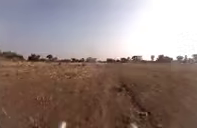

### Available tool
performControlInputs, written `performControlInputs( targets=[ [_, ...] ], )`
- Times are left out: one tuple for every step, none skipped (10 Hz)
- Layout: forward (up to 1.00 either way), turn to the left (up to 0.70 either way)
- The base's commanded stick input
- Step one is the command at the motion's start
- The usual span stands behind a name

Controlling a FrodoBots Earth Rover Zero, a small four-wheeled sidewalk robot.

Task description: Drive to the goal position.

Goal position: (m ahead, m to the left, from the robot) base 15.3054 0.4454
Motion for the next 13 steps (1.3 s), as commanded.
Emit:
performControlInputs(
  targets=[
    [0.70, 0.00],
    [0.70, 0.00],
    [0.70, 0.00],
    [0.70, 0.00],
    [0.70, 0.00],
    [0.70, 0.00],
    [0.70, 0.00],
    [0.70, 0.00],
    [0.70, 0.00],
    [0.70, 0.00],
    [0.70, 0.00],
    [0.70, 0.00],
    [0.70, 0.00]
  ],
)
